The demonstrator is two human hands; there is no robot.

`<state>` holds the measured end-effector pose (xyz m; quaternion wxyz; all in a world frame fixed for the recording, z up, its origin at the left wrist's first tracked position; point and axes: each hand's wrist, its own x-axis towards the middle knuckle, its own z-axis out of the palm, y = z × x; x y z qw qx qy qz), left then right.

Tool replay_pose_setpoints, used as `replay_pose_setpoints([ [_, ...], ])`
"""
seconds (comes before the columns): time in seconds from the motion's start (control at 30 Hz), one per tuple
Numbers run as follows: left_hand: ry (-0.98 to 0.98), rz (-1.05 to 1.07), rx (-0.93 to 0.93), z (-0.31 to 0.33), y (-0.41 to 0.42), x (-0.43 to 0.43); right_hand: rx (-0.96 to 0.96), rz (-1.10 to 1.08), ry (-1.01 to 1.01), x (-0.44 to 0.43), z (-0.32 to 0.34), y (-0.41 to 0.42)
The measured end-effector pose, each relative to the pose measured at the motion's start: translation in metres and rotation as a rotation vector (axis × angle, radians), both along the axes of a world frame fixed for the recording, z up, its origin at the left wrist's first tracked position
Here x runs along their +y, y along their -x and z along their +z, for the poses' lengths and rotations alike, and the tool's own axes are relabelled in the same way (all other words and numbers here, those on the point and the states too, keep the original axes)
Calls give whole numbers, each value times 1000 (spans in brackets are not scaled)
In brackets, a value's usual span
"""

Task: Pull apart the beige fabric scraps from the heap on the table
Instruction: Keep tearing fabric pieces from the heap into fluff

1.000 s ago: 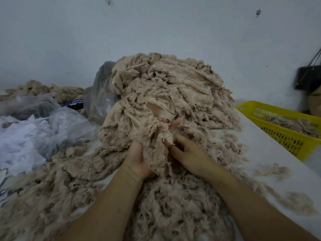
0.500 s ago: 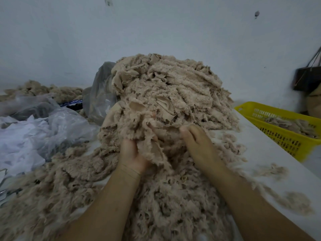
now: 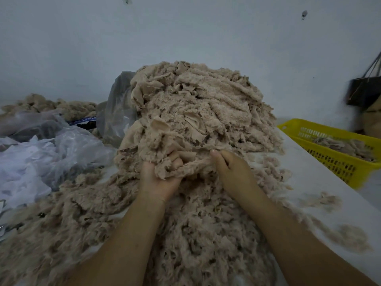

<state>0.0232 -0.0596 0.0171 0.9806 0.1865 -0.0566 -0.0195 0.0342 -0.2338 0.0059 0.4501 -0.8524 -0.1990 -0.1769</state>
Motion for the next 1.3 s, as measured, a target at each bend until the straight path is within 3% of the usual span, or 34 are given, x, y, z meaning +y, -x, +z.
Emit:
replay_pose_setpoints([
  [0.17, 83, 112, 65, -2, -3, 17, 74, -294, -395, -30, 4, -10],
  [0.3, 58, 95, 33, 1, -3, 0, 79, -123, -343, -25, 1, -4],
  [0.43, -214, 83, -1, 2, 1, -12, 45, 99, -254, -2, 4, 6],
  [0.6, -826, 179, -82, -5, 8, -34, 429, 272, -230, 9, -1, 15],
  [0.77, -909, 163, -111, -10, 3, -36, 625, 344, -716, 4, 1, 5],
  [0.83, -1090, 234, -162, -13, 1, -32, 633, 312, -825, -2, 4, 1],
  [0.93, -1374, 343, -330, -17, 3, -29, 403, 134, -1238, -26, 20, -9],
  [1.0, -1427, 491, -296, -19, 1, -28, 255, 46, -1652, -54, 24, -18],
  [1.03, -1426, 577, -239, -19, -1, -27, 243, -25, -1697, -62, 19, -23],
  [1.07, -1420, 654, -172, -20, -3, -26, 290, -98, -1633, -64, 15, -23],
  [1.17, -1539, 728, -60, -22, -8, -20, 405, -243, -1084, -44, -4, -30],
  [1.3, -1818, 621, -17, -30, -13, -16, 310, -58, -477, -17, -11, -21],
])
